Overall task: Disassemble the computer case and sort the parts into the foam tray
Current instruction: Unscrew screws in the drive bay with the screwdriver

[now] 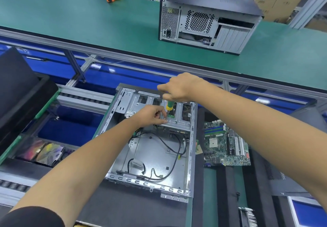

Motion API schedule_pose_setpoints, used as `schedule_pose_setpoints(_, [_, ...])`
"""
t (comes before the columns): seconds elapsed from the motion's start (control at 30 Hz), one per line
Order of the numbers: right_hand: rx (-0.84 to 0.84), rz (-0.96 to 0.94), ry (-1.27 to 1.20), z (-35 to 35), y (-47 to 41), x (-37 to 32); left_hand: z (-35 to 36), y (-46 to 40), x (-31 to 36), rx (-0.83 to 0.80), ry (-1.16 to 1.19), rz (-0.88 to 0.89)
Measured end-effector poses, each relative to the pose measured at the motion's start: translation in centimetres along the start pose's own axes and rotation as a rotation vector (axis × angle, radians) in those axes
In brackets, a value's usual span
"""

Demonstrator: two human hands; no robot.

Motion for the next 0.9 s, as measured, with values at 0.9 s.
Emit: schedule_pose_setpoints(0.9, [0.042, -0.084, -0.249, 0.34, 0.12, -0.26, -0.03, -0.49, -0.05, -0.039, -0.054, -0.015])
Point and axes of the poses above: each hand's wrist, its own y-axis away from the middle knuckle, its own z-axis out of the palm, x = y × z, the point moved 4 cm from there along -y, towards the middle knuckle, and after that the axes turned 15 degrees about -z, right-handed, at the moved point
